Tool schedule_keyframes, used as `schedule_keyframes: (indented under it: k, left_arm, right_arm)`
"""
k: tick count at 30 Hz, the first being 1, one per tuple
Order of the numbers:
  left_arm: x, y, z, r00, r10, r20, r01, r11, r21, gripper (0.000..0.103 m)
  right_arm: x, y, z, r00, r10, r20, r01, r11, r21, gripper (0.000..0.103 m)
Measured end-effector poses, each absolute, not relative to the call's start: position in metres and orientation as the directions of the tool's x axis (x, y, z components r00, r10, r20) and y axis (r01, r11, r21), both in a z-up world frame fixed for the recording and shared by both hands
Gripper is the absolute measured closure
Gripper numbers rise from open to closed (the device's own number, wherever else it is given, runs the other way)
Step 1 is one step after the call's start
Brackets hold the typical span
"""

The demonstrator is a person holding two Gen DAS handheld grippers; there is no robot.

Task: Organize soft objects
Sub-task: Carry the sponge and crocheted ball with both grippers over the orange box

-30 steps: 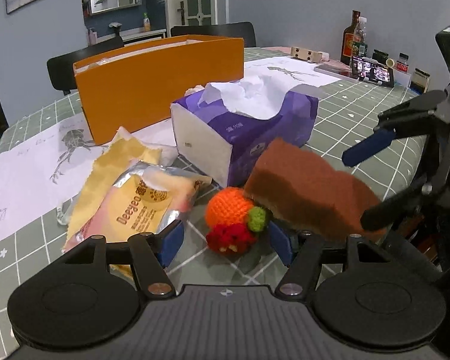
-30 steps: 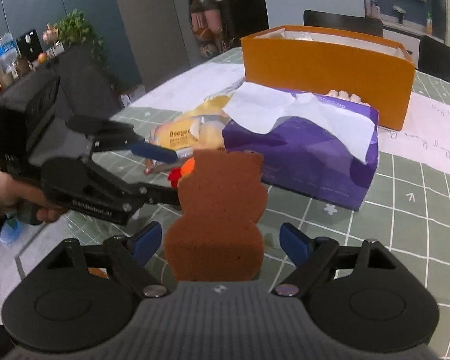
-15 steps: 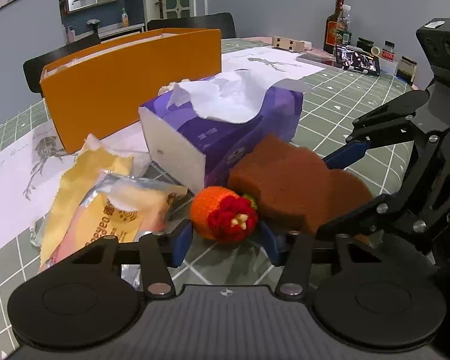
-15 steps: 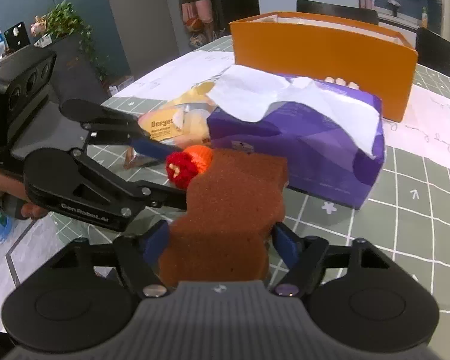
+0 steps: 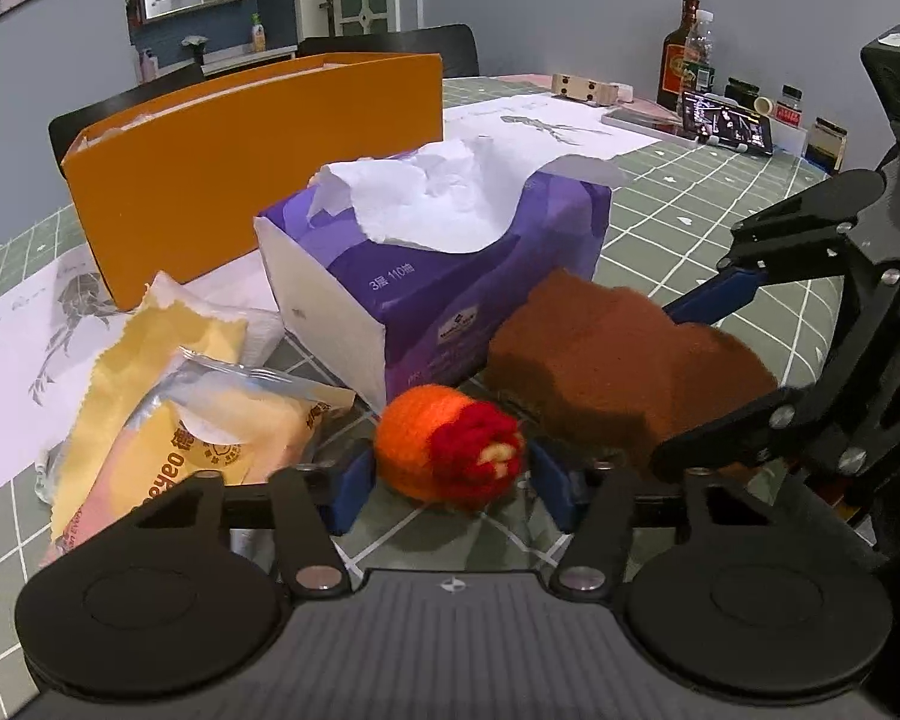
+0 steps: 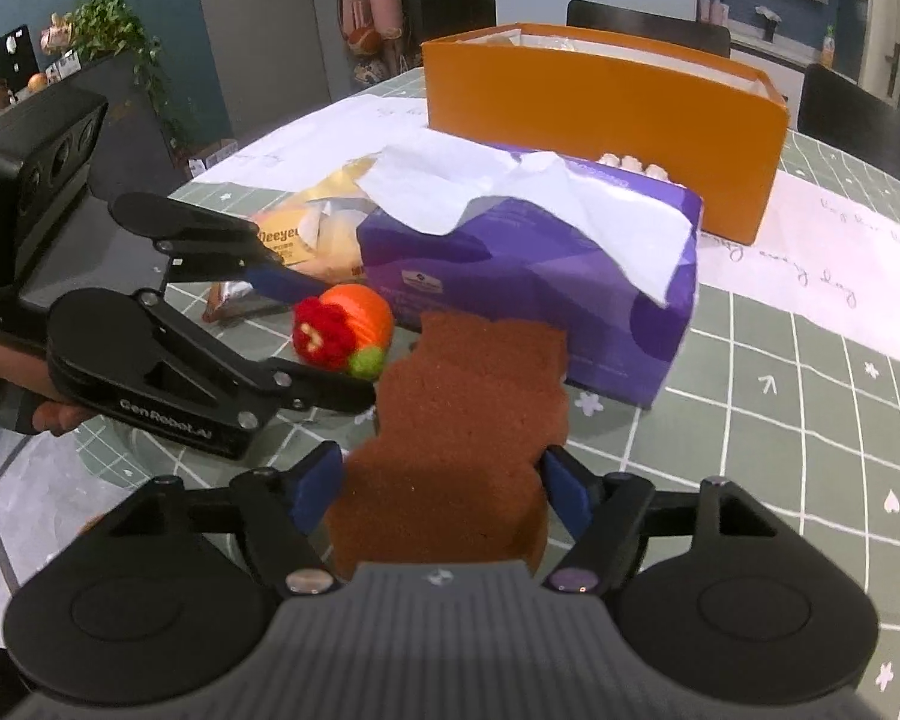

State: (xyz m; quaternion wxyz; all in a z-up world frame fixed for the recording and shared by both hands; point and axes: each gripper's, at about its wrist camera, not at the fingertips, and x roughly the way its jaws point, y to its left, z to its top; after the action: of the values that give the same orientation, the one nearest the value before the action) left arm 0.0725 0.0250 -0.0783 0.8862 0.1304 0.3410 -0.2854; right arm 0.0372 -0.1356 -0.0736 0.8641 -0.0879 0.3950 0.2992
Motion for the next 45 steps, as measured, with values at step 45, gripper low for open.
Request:
schedule_keyframes:
  k: [45]
  left_arm:
    - [0.145, 0.084, 0.011, 0.681, -0.381, -0.626, 0.550, 0.830, 0.094, 0.046]
  right_arm:
    - [0.154, -0.220, -0.022, 0.670, 0.219, -0.710, -0.360, 0.931, -0.052, 0.038]
